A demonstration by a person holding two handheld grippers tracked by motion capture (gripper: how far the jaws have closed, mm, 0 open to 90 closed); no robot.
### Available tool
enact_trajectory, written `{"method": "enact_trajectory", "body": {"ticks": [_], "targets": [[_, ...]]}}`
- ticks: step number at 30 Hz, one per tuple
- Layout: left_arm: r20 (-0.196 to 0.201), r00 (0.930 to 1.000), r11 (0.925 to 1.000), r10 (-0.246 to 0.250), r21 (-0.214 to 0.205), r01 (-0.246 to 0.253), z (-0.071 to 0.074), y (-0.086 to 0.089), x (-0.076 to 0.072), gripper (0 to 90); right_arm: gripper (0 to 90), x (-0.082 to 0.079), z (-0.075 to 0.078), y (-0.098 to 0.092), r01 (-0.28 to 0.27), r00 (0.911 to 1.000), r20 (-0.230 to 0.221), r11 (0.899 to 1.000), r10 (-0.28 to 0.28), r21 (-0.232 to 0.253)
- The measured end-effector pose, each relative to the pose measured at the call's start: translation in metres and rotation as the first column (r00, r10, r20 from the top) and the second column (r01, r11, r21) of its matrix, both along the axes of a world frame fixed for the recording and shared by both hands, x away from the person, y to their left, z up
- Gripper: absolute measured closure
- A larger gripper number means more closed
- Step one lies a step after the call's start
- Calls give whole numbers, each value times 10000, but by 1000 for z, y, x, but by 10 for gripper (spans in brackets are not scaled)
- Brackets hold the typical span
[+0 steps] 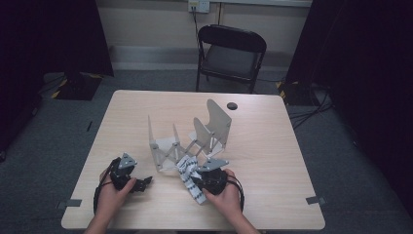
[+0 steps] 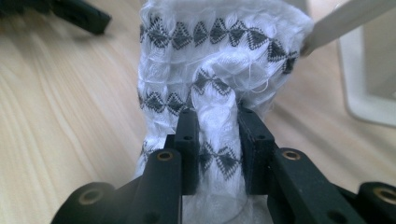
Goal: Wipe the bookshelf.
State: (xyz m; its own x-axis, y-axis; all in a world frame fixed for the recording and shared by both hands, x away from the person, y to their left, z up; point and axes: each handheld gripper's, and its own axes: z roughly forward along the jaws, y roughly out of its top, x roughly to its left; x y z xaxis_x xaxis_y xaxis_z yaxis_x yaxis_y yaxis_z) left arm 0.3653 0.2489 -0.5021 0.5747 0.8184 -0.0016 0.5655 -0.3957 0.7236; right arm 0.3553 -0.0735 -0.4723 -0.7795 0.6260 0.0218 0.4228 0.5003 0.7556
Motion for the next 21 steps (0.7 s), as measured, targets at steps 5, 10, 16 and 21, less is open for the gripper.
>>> {"method": "enact_trajectory", "body": {"ticks": [5, 10, 16, 21], "targets": [[3, 10000, 10000, -7, 6, 7, 0, 0, 0, 36, 724, -5, 26, -5, 35, 9983, 575, 9993, -56, 375], [3, 10000, 10000, -6, 8, 6, 0, 0, 0, 36, 727, -7, 50, -5, 166, 9903, 1358, 9953, -296, 959], [0, 10000, 10000, 0, 1, 0, 0, 0, 0, 36, 726, 3, 55, 9, 153, 9876, 1540, 9955, -296, 934], [0, 10000, 10000, -5, 1, 5, 0, 0, 0, 36, 726, 9, 36, 16, 154, 9932, 1146, 9978, -226, 638]]}}
